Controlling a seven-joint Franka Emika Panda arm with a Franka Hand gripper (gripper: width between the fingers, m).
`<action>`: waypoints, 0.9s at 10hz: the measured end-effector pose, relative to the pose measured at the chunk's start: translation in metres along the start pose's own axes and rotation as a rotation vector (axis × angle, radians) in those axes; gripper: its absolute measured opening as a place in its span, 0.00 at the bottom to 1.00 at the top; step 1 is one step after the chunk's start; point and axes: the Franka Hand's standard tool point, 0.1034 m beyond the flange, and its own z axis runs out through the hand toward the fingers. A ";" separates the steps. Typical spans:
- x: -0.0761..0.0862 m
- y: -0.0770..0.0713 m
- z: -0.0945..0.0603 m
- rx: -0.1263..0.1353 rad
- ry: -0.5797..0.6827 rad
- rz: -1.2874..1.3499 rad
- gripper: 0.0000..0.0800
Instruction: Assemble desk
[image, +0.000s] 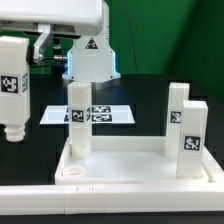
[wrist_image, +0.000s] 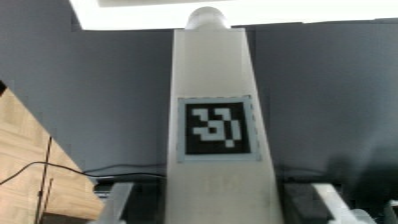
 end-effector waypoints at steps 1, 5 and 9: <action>0.000 -0.013 0.004 0.012 -0.003 0.022 0.36; -0.003 -0.061 0.023 0.043 -0.021 0.065 0.36; -0.026 -0.067 0.033 0.046 -0.072 0.058 0.36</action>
Offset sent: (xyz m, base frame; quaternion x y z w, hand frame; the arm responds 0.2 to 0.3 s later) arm 0.0174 0.0293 -0.0144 -0.0160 -0.0067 0.0254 0.9995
